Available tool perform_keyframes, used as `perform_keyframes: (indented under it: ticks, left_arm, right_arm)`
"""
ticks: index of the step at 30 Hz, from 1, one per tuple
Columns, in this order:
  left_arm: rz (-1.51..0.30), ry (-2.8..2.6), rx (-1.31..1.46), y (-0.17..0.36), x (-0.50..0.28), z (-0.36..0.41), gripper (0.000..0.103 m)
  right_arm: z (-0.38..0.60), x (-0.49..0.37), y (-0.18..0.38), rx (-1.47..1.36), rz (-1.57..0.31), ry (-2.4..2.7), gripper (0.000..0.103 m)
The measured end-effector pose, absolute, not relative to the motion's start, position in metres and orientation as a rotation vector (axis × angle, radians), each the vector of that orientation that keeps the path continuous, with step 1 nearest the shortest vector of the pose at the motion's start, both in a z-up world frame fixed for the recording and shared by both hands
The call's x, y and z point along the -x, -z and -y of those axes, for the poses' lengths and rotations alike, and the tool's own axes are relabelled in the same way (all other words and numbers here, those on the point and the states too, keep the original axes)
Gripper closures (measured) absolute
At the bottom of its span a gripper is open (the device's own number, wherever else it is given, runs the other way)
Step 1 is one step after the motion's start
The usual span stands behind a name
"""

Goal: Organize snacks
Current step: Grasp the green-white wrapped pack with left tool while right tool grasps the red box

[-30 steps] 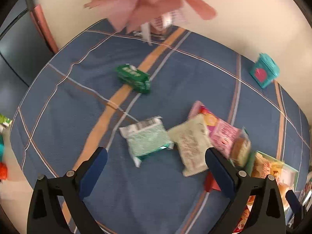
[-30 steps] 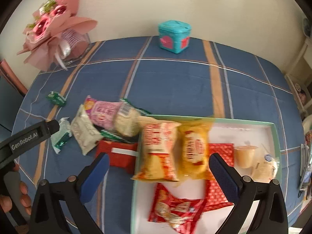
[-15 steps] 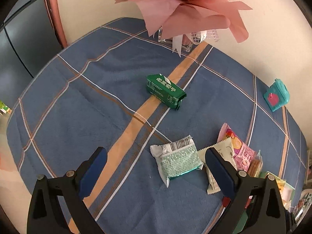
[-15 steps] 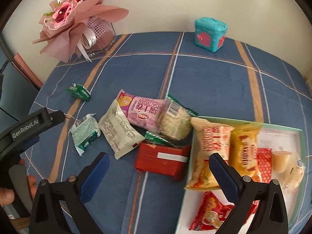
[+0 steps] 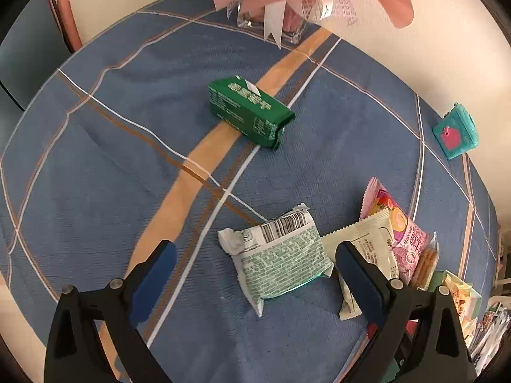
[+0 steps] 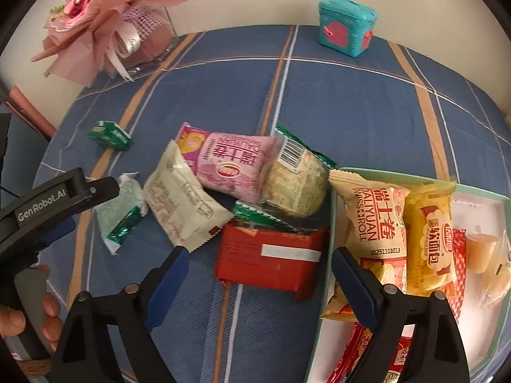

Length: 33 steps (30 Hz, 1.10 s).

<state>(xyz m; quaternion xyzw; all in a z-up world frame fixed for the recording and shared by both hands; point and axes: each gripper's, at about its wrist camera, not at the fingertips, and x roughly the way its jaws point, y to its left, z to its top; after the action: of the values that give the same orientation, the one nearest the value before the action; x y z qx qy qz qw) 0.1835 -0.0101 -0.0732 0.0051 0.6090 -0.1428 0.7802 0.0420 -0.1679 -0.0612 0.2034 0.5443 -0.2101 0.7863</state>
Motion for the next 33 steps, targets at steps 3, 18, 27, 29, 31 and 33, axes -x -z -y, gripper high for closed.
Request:
perform_keyframes:
  ticks: [3,18,27,29,31,33]
  left_arm:
    - [-1.329,0.315,-0.009,0.08,-0.185,0.014,0.004]
    - [-1.351,0.304,-0.008,0.098,-0.192,0.025,0.013]
    - [-1.372,0.317,0.001,0.102,-0.183,0.017,0.029]
    - [-1.381,0.319,-0.002,0.104,-0.182,0.017,0.034]
    - [-1.382,0.326,0.001,0.105,-0.181,0.016,0.035]
    - [-1.384,0.329,0.001,0.106,-0.181,0.016,0.035]
  right_arm:
    - [0.172,-0.041,0.065,-0.453,-1.185,0.466,0.018]
    - [0.178,-0.035,0.055,-0.503,-1.156,0.454,0.02]
    - [0.177,-0.034,0.045,-0.504,-1.141,0.438,0.031]
    - [0.177,-0.034,0.044,-0.5,-1.137,0.436,0.035]
    - [0.176,-0.034,0.044,-0.492,-1.138,0.435,0.037]
    - [0.174,-0.035,0.046,-0.488,-1.148,0.431,0.038]
